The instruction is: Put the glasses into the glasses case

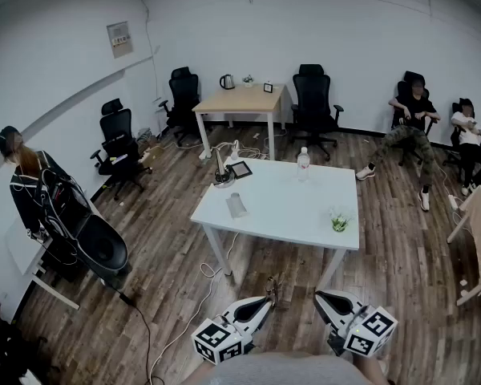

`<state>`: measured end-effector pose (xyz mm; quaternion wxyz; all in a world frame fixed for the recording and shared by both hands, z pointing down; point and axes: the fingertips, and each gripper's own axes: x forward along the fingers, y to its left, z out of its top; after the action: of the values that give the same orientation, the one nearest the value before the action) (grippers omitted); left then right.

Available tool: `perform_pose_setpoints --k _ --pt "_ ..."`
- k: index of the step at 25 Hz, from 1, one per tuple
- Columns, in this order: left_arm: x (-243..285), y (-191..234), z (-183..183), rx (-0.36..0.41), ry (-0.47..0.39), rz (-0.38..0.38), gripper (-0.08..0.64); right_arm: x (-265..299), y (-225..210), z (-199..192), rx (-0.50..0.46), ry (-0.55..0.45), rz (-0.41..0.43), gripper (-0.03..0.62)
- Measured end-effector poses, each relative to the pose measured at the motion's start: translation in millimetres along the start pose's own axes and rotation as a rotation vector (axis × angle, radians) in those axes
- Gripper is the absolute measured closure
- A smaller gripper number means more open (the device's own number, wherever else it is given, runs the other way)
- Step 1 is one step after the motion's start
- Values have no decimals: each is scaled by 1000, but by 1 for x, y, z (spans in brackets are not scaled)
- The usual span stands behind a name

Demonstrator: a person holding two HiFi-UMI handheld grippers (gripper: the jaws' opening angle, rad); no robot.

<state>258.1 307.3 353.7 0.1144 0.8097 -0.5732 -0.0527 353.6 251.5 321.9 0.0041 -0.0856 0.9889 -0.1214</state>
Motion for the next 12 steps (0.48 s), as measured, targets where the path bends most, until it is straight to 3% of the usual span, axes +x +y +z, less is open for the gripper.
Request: perform_pose_setpoints --k 12 --pt "9 -4 -1 23 51 -3 535 -7 -16 3 14 0 -28 578"
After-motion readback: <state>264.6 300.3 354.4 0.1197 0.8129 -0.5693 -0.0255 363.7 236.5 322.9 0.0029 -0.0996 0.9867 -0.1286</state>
